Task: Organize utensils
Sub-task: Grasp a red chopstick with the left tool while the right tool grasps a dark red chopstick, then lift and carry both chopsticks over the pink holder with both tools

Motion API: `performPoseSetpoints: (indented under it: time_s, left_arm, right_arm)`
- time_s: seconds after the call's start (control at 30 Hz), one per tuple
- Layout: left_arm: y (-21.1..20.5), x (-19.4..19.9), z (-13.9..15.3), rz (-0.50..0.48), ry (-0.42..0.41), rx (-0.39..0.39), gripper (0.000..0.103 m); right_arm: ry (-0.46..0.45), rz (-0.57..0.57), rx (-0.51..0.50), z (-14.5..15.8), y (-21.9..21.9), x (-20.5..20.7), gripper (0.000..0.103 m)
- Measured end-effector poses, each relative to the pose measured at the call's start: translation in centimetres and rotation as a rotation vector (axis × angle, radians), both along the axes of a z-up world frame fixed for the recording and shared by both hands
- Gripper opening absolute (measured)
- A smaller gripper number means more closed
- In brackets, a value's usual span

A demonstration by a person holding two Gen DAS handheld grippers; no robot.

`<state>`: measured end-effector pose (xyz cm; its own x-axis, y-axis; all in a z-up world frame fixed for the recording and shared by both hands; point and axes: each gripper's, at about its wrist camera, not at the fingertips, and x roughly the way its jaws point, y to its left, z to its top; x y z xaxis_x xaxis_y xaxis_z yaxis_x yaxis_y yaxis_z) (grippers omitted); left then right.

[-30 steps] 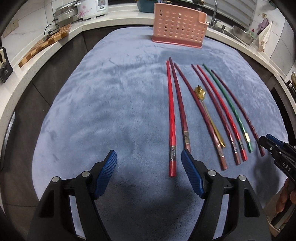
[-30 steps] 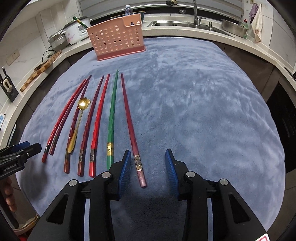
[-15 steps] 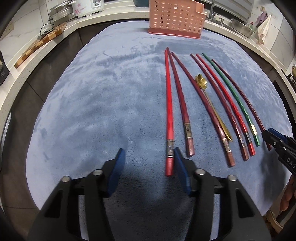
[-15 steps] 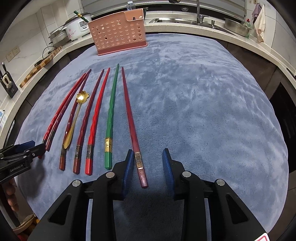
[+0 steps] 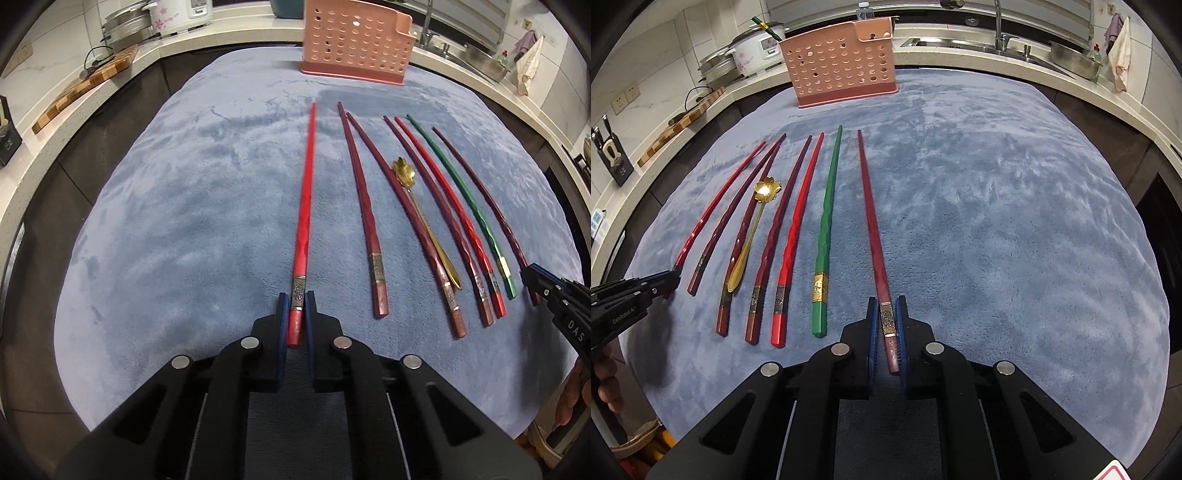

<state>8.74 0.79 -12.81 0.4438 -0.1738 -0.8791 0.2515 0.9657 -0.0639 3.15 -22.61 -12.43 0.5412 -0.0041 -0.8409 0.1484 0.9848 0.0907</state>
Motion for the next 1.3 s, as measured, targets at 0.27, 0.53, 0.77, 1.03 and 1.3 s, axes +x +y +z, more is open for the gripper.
performPoseSetpoints:
  time_s: [0.27,0.53,0.77,1.03,1.3]
  left_arm:
    - [0.8,0.6,3.0,0.024,-0.048,-0.031,0.007]
    - [1.6,1.7,8.5,0.057,-0.153,-0.091,0.007]
    - [3.0,3.6,13.1,0.086,-0.241,-0.137,0.007]
    - [3.6,6.8,18.6,0.103,-0.363,-0.172,0.007]
    - [2.7,10.0,24.1,0.089,-0.488,-0.199,0.007]
  right_arm:
    - [-0.054,-0.004,0.008,2.7,-0.3,0.1,0.007]
    - [-0.183,-0.011,0.015,8.6,-1.0,0.8,0.007]
    - [-0.277,-0.045,0.030,13.4,-3.0,2.2,0.007]
    - [-0.380,-0.078,0.056,17.9,-4.9,4.2,0.007]
    - [-0.468,-0.087,0.066,21.6,-6.1,6.8,0.007]
